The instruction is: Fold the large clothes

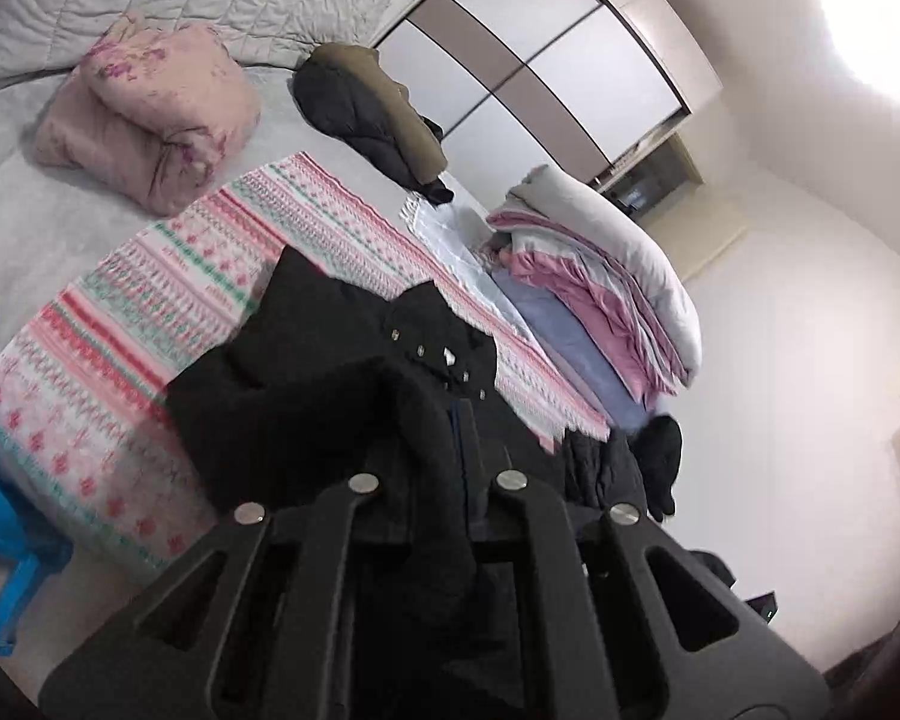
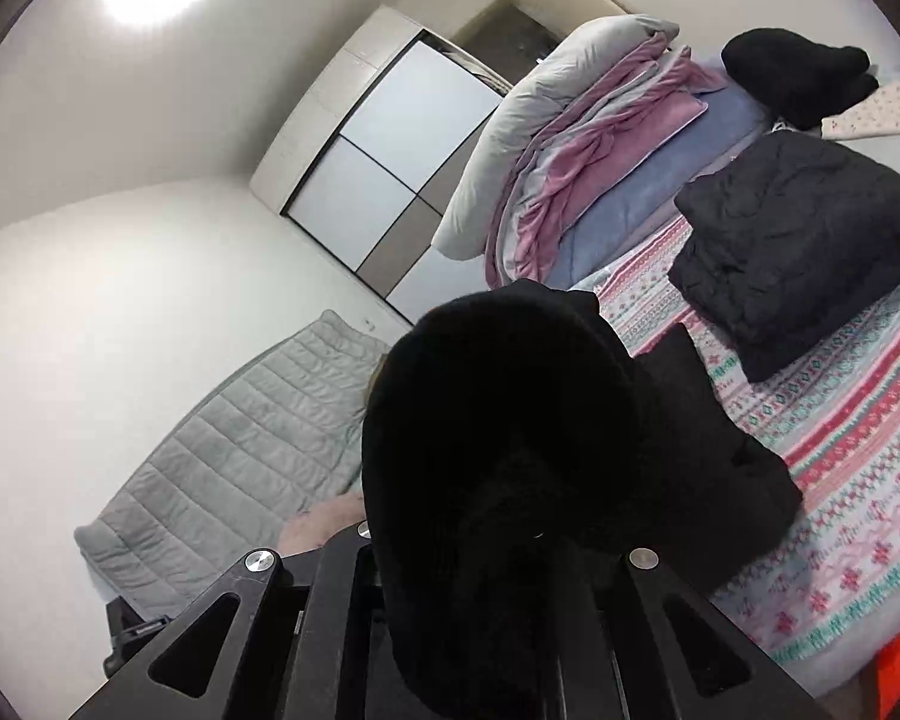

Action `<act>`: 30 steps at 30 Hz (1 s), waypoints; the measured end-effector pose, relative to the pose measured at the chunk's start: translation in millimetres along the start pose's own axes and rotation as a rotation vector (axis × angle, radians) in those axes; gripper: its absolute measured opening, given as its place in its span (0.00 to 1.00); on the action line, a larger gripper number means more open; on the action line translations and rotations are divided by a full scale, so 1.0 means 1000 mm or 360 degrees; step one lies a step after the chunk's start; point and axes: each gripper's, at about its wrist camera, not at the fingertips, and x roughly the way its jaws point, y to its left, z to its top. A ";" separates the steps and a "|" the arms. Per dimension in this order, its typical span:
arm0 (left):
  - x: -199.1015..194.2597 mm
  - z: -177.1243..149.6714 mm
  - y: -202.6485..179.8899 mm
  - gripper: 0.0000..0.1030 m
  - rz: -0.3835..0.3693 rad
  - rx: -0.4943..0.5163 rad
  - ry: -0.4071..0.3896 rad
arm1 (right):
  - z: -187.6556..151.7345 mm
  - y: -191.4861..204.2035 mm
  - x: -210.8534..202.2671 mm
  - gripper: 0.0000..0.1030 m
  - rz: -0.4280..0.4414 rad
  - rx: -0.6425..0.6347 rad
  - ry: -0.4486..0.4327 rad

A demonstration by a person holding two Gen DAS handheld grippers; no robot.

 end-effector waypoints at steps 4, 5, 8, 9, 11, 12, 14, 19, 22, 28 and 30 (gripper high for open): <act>0.060 0.027 -0.021 0.10 0.0039 -0.0064 0.0031 | 0.018 -0.001 0.070 0.11 -0.0012 0.0036 0.0068; 0.077 0.034 -0.027 0.10 0.0061 -0.0058 0.0038 | 0.024 -0.003 0.096 0.11 -0.0020 0.0064 0.0105; 0.143 0.074 -0.039 0.10 0.0194 -0.0054 0.0028 | 0.048 -0.008 0.159 0.11 -0.0051 0.0090 0.0151; 0.159 0.085 -0.040 0.10 0.0237 -0.0044 0.0018 | 0.057 -0.009 0.178 0.11 -0.0066 0.0080 0.0163; 0.215 0.124 -0.038 0.13 0.0378 -0.0027 0.0028 | 0.087 -0.016 0.229 0.11 -0.0137 0.0056 0.0171; 0.248 0.145 -0.037 0.15 0.0444 -0.0013 0.0070 | 0.103 -0.020 0.254 0.13 -0.0193 0.0037 0.0173; 0.322 0.185 -0.029 0.31 0.0437 0.0037 0.0256 | 0.137 -0.035 0.319 0.18 -0.0368 -0.0019 0.0229; 0.385 0.210 0.017 0.32 0.0423 -0.0050 0.0536 | 0.190 -0.122 0.401 0.25 -0.0754 0.0485 0.0533; 0.381 0.215 0.032 0.32 0.0403 -0.0008 0.0488 | 0.193 -0.149 0.393 0.36 -0.0577 0.0536 0.0580; 0.375 0.227 0.051 0.39 0.0359 -0.0068 0.0426 | 0.187 -0.174 0.380 0.52 -0.0729 0.0332 0.0527; 0.378 0.216 0.052 0.42 0.0411 0.0055 0.0476 | 0.177 -0.176 0.383 0.52 -0.0799 0.0161 0.0612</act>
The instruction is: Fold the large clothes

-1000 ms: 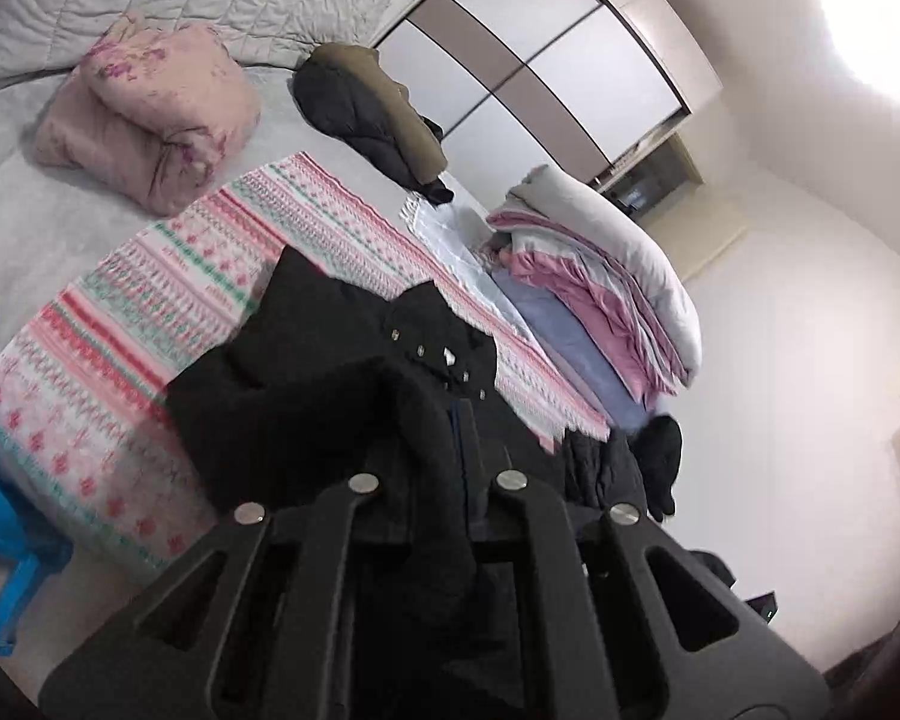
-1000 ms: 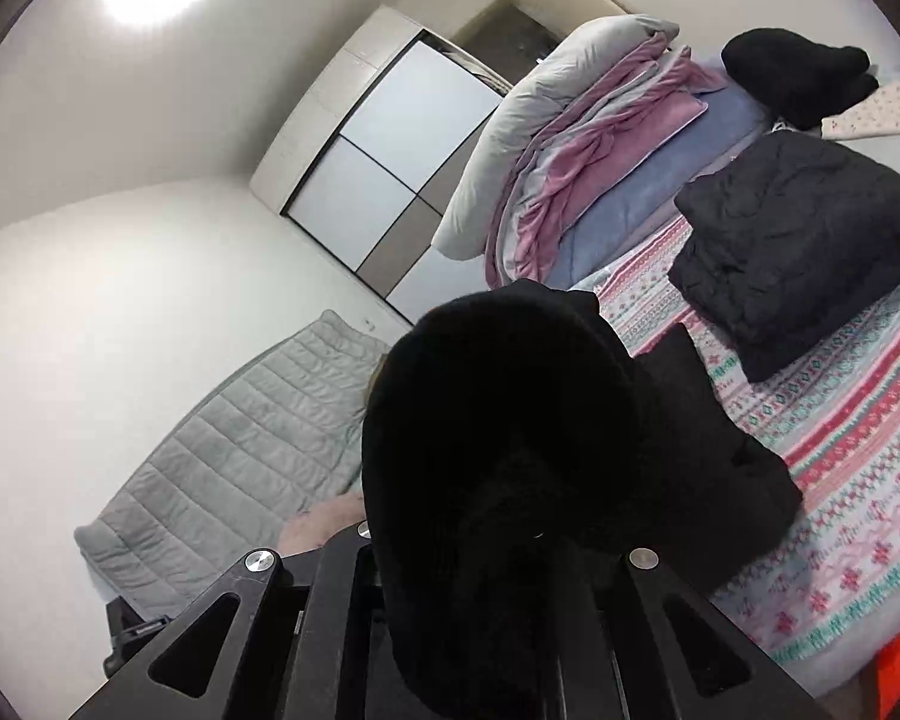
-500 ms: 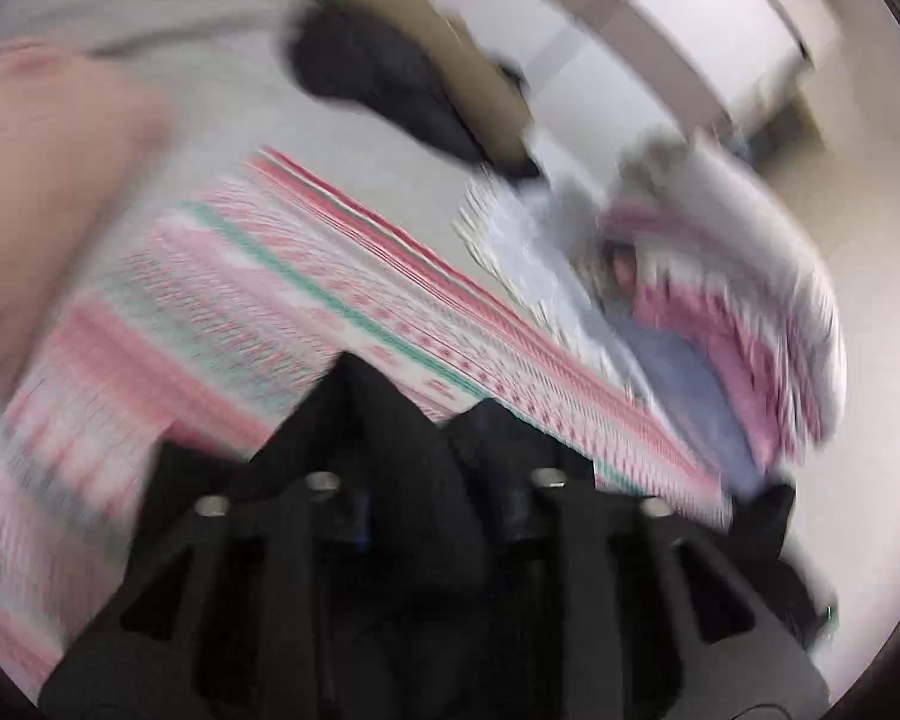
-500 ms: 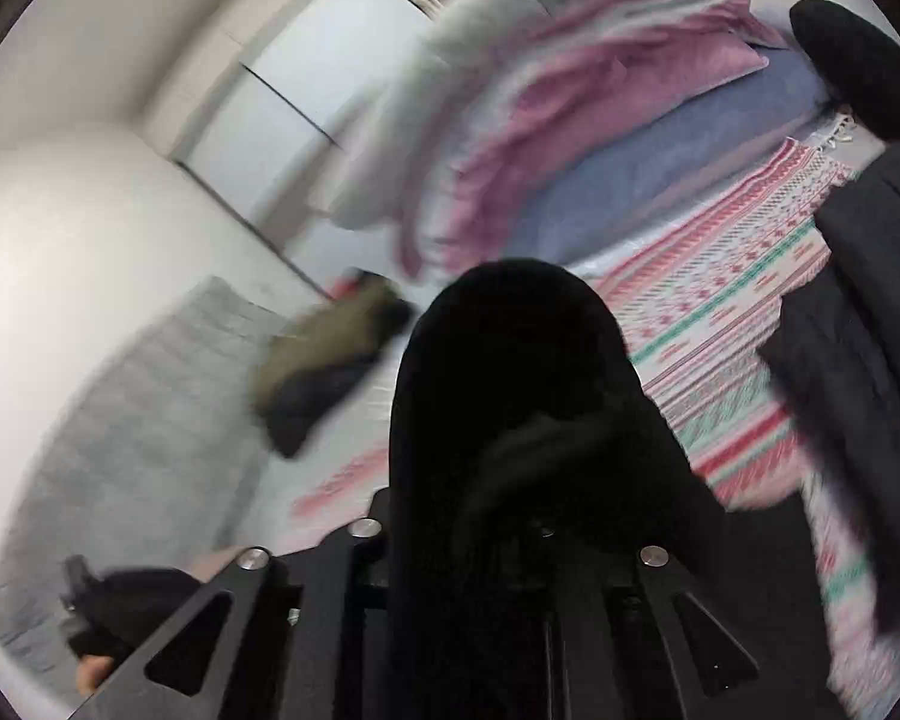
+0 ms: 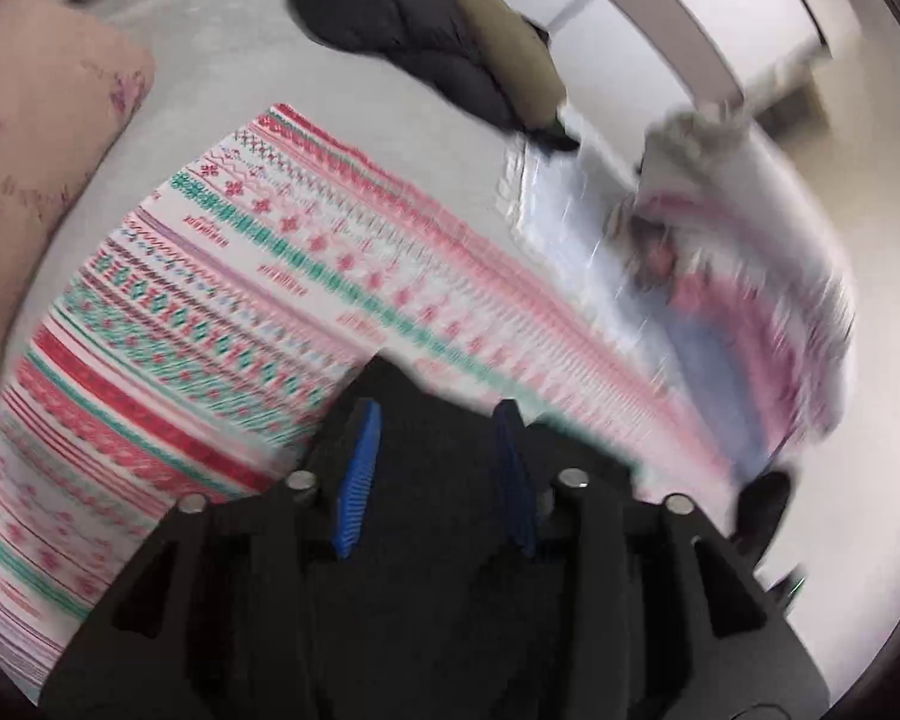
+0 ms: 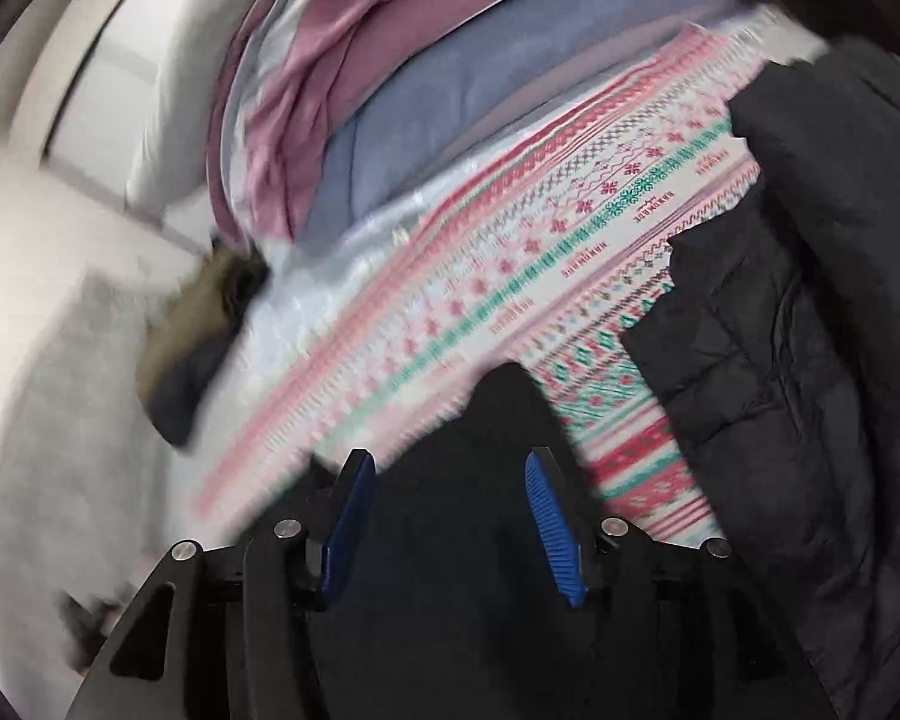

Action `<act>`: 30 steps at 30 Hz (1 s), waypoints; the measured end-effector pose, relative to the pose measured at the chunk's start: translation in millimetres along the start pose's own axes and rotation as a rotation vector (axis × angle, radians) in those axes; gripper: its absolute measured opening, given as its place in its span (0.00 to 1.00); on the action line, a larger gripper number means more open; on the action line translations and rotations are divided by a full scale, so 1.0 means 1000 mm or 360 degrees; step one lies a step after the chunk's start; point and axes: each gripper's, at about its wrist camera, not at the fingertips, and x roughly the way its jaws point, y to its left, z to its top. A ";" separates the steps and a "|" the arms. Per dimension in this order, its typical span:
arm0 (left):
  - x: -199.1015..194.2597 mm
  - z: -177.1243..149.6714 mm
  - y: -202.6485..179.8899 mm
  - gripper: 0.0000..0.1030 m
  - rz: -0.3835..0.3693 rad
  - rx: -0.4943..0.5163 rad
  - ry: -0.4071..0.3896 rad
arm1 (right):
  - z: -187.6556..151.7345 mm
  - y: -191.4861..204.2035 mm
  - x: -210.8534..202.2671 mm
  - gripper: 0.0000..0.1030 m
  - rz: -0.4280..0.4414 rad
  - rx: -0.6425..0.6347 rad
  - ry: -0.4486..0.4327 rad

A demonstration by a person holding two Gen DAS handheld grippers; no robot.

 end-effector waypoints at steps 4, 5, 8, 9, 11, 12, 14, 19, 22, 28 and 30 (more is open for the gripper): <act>0.021 -0.027 0.022 0.42 0.0148 0.0098 0.0101 | -0.015 -0.002 0.015 0.52 -0.0256 -0.0298 0.0041; 0.025 -0.030 0.023 0.42 0.0165 0.0123 0.0115 | -0.015 -0.005 0.022 0.52 -0.0283 -0.0348 0.0046; 0.049 -0.038 0.017 0.42 0.0291 0.0221 0.0166 | -0.025 0.007 0.044 0.52 -0.0305 -0.0561 0.0144; 0.062 -0.041 0.013 0.42 0.0354 0.0247 0.0189 | -0.031 0.014 0.054 0.52 -0.0327 -0.0665 0.0178; 0.074 -0.044 0.010 0.42 0.0425 0.0277 0.0198 | -0.036 0.025 0.070 0.52 -0.0404 -0.0823 0.0191; 0.078 -0.045 0.008 0.41 0.0458 0.0295 0.0177 | -0.036 0.028 0.081 0.52 -0.0452 -0.0886 0.0171; 0.082 -0.048 0.005 0.06 0.0531 0.0338 0.0122 | -0.037 0.031 0.090 0.52 -0.0455 -0.0935 0.0125; 0.035 -0.046 0.012 0.05 0.0290 0.0359 -0.0204 | -0.045 0.035 0.079 0.08 -0.0278 -0.1014 0.0055; 0.013 -0.026 0.035 0.05 -0.0015 0.0172 -0.0289 | -0.031 0.028 0.039 0.06 -0.0095 -0.0859 -0.0163; 0.058 0.000 0.097 0.00 0.0091 -0.0253 -0.0106 | 0.005 0.017 0.034 0.06 -0.0071 -0.0570 -0.0227; 0.070 -0.008 0.120 0.00 0.0195 -0.0325 -0.0081 | 0.007 0.000 0.066 0.06 -0.0188 -0.0496 -0.0102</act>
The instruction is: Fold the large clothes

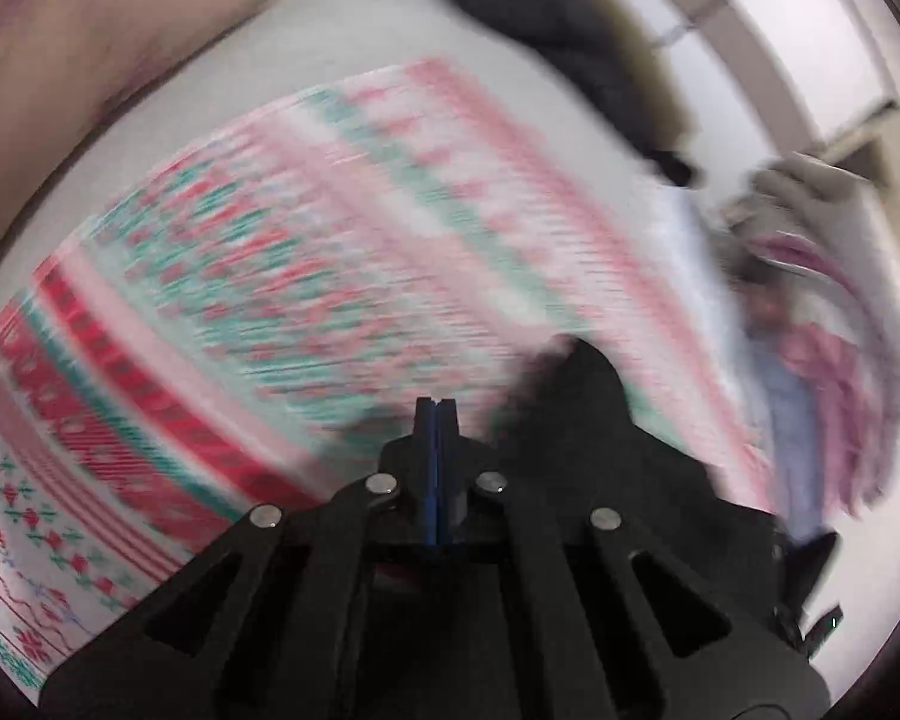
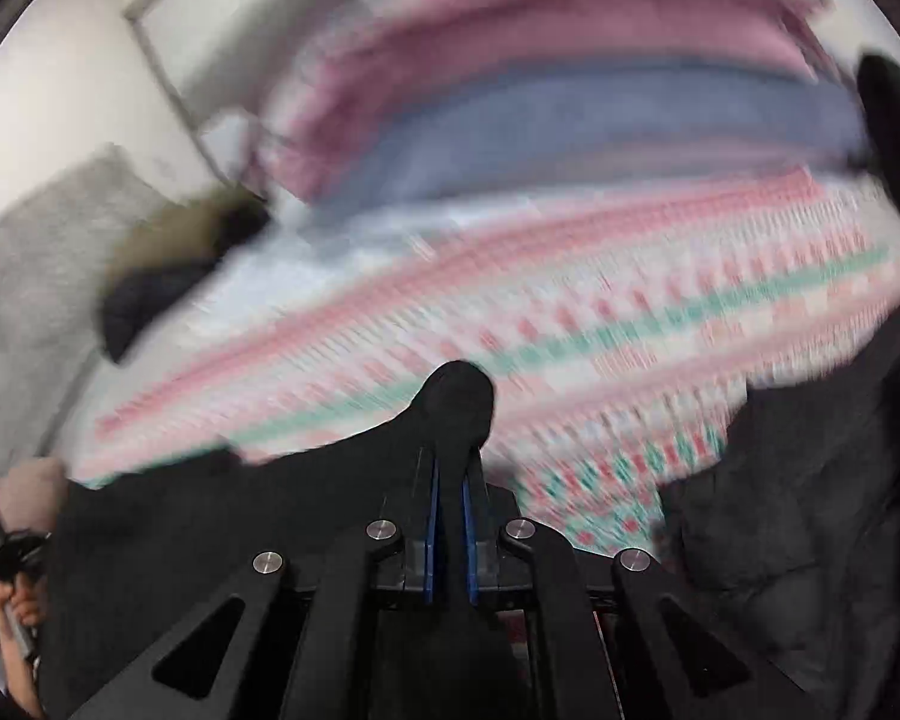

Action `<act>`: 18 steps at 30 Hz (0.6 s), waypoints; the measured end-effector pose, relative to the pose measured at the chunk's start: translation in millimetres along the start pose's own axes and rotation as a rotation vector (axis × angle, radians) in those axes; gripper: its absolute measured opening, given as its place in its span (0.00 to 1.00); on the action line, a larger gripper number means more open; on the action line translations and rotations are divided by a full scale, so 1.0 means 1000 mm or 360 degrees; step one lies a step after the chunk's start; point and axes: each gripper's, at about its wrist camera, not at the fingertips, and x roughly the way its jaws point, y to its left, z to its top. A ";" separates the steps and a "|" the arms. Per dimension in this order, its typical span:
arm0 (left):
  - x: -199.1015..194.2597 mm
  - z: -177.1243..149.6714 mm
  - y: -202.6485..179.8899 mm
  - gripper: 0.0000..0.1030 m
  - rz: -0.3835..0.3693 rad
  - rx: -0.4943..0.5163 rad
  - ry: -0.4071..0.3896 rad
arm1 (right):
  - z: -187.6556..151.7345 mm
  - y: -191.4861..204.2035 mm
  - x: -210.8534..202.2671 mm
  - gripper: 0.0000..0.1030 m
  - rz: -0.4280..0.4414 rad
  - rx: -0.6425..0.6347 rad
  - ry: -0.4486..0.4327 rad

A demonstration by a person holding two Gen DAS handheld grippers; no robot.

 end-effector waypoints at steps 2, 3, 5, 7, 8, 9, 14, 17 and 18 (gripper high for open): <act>-0.006 -0.005 0.009 0.00 -0.0114 -0.0018 0.0015 | -0.016 -0.006 0.029 0.10 -0.0035 0.0009 0.0172; -0.011 -0.006 0.006 0.00 -0.0155 0.0009 0.0026 | -0.020 -0.002 0.028 0.11 -0.0049 -0.0044 0.0146; -0.029 -0.008 -0.007 0.01 -0.0227 0.0124 0.0029 | -0.021 0.013 0.014 0.19 -0.0133 -0.0168 0.0092; -0.051 -0.011 -0.026 0.14 -0.0247 0.0246 0.0004 | -0.020 0.026 0.004 0.29 -0.0196 -0.0259 0.0099; -0.061 -0.013 -0.035 0.31 -0.0255 0.0298 -0.0003 | -0.020 0.032 -0.001 0.39 -0.0202 -0.0305 0.0096; -0.071 -0.017 -0.045 0.37 -0.0267 0.0367 -0.0018 | -0.021 0.040 -0.010 0.47 -0.0185 -0.0349 0.0083; -0.064 -0.028 -0.066 0.57 -0.0140 0.0537 0.0056 | -0.044 0.101 -0.038 0.82 0.0001 -0.0664 0.0044; -0.046 -0.044 -0.059 0.57 -0.0010 0.0518 0.0142 | -0.067 0.153 -0.037 0.82 0.0200 -0.0884 0.0155; -0.038 -0.049 -0.056 0.57 0.0030 0.0513 0.0171 | -0.076 0.168 -0.033 0.82 0.0255 -0.0941 0.0200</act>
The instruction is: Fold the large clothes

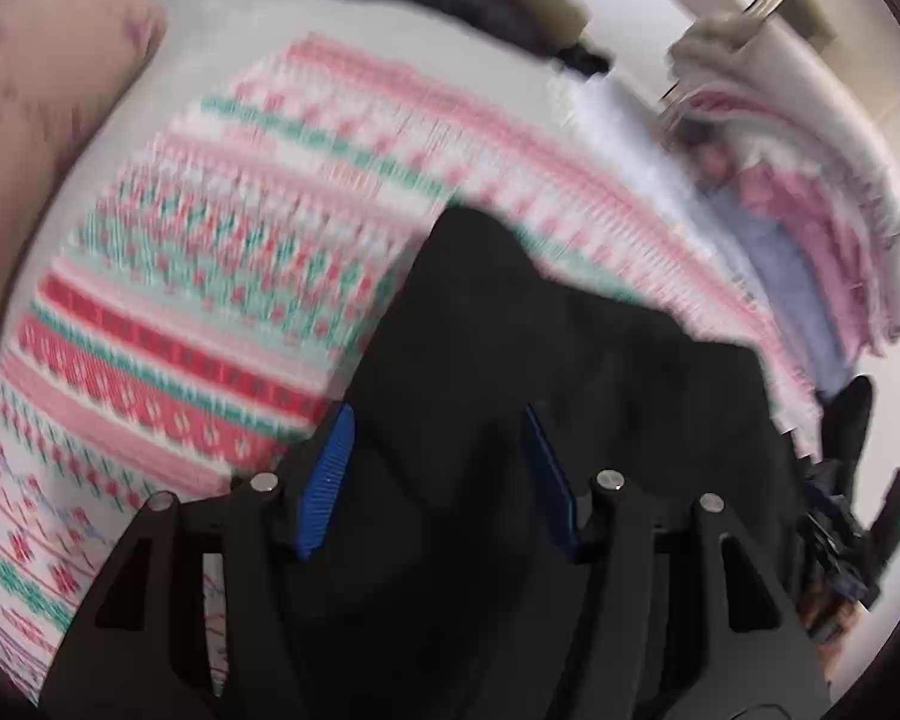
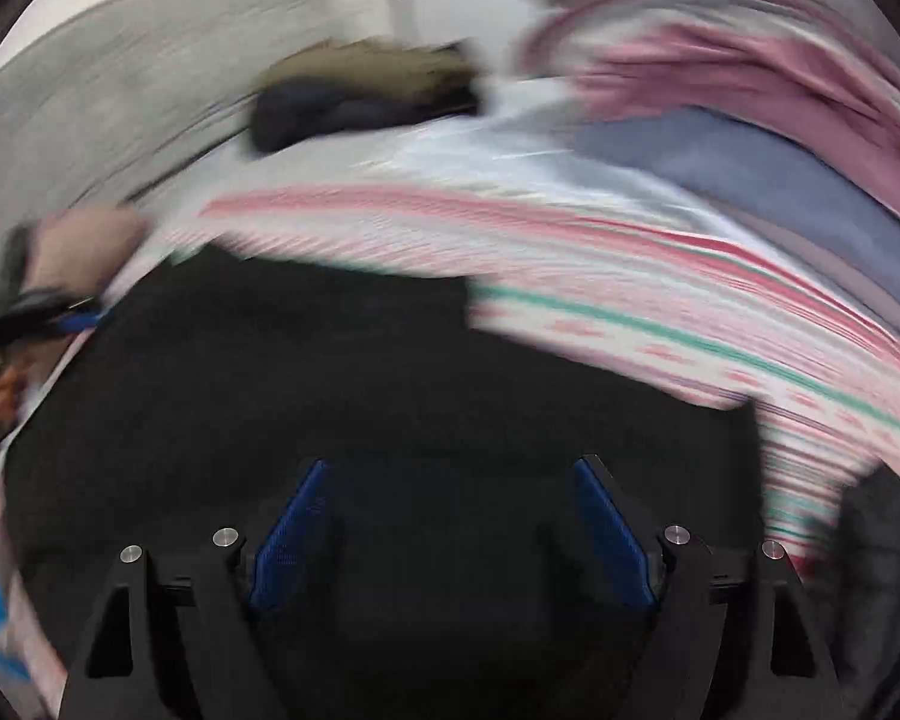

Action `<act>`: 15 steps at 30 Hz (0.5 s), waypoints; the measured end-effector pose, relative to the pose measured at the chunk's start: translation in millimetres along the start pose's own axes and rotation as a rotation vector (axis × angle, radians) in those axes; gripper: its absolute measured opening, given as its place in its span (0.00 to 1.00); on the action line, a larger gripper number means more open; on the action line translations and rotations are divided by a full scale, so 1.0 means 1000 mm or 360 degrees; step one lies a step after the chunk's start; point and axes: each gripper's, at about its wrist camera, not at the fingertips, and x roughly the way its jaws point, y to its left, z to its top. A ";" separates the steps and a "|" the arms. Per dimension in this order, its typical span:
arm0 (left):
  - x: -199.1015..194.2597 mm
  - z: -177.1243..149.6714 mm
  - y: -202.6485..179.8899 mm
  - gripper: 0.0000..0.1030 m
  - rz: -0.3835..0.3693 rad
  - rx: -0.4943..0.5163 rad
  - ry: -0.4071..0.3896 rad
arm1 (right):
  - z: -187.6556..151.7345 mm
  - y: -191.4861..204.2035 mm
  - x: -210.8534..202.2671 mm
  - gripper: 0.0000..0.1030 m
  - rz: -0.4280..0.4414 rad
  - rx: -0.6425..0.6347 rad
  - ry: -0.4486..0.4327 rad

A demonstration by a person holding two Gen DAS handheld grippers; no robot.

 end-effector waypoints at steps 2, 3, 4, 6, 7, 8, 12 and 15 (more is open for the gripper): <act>-0.001 -0.010 0.000 0.55 0.0031 0.0010 -0.0025 | 0.005 0.029 0.018 0.82 0.0129 -0.0050 0.0083; -0.003 -0.013 -0.001 0.50 0.0059 0.0028 -0.0069 | 0.005 0.039 0.025 0.82 0.0180 -0.0045 0.0102; -0.005 -0.016 -0.001 0.33 0.0093 0.0035 -0.0085 | 0.007 0.046 0.030 0.82 0.0235 -0.0016 0.0119; -0.007 -0.018 0.003 0.19 0.0130 0.0027 -0.0093 | 0.010 0.051 0.040 0.82 0.0398 0.0147 0.0160; -0.009 -0.018 0.005 0.14 0.0110 0.0016 -0.0104 | 0.010 0.049 0.045 0.82 0.0480 0.0280 0.0171; -0.011 -0.018 0.007 0.12 0.0101 0.0005 -0.0117 | 0.010 0.047 0.050 0.82 0.0507 0.0373 0.0184; -0.013 -0.024 0.009 0.12 0.0084 -0.0017 -0.0143 | 0.007 0.084 0.076 0.79 0.0127 0.0181 0.0248; -0.016 -0.024 0.011 0.11 0.0065 -0.0038 -0.0165 | 0.007 0.107 0.082 0.26 -0.0070 0.0060 0.0213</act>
